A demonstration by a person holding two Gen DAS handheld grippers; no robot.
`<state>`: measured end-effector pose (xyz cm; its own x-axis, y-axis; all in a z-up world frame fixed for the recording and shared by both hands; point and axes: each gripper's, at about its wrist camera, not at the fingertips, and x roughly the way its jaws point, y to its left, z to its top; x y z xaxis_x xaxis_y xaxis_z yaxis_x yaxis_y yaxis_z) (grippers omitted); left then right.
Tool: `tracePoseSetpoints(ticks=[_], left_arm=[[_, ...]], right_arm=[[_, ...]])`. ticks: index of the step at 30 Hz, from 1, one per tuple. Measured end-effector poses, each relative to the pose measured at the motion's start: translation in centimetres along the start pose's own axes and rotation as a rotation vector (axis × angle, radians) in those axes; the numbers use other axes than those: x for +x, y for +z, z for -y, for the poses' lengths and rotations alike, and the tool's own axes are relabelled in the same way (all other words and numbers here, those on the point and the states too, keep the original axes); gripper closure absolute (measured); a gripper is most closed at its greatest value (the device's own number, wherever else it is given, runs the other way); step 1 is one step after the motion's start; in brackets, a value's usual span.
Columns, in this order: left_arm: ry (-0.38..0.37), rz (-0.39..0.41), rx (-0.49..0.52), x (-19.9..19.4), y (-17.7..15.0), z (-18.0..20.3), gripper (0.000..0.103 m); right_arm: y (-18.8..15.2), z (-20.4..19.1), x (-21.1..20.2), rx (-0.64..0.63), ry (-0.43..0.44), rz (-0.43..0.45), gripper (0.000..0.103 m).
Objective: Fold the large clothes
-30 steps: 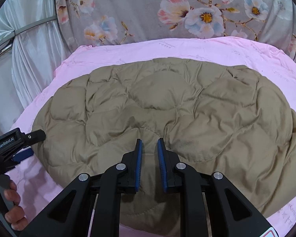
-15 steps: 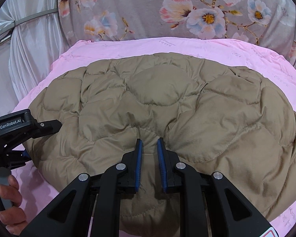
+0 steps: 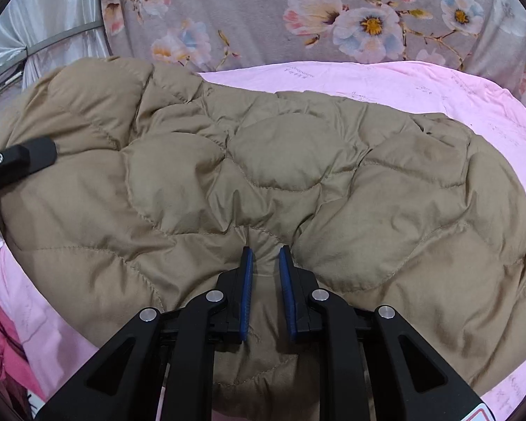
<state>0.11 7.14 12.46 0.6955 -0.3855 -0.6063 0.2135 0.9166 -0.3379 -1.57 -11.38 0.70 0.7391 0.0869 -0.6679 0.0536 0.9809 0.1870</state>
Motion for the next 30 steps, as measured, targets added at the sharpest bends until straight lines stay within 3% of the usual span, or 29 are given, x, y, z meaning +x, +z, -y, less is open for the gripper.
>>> tracePoseSetpoints(ticks=[6, 10, 12, 14, 18, 21, 25, 30], left_arm=[[-0.059, 0.053, -0.003, -2.9, 1.6, -0.3, 0.088], [-0.030, 0.101, -0.011, -5.0, 2.7, -2.1, 0.088], [-0.009, 0.104, -0.028, -5.4, 2.9, -3.3, 0.088], [0.022, 0.091, -0.045, -5.3, 2.8, -4.8, 0.088], [0.017, 0.065, -0.049, -5.2, 2.3, -5.7, 0.089], [-0.017, 0.089, 0.023, -6.3, 2.2, -3.4, 0.089], [-0.113, 0.119, 0.167, -7.5, 1.7, 2.6, 0.089], [-0.196, 0.077, 0.379, -6.2, -1.6, 10.8, 0.089]], right_arm=[[1.1, 2.8, -2.7, 0.117, 0.085, 0.009, 0.086], [1.4, 2.3, -4.3, 0.083, 0.106, -0.003, 0.088], [1.3, 1.8, -4.1, 0.069, 0.124, -0.025, 0.088], [0.7, 0.0, -2.6, 0.032, 0.169, -0.101, 0.088], [-0.1, -2.3, -0.4, -0.014, 0.155, -0.140, 0.087], [0.1, -2.4, 0.8, 0.014, 0.201, -0.158, 0.087], [0.3, -1.3, 2.5, 0.091, 0.298, -0.172, 0.094], [0.5, 1.0, 1.9, 0.163, 0.353, -0.193, 0.098]])
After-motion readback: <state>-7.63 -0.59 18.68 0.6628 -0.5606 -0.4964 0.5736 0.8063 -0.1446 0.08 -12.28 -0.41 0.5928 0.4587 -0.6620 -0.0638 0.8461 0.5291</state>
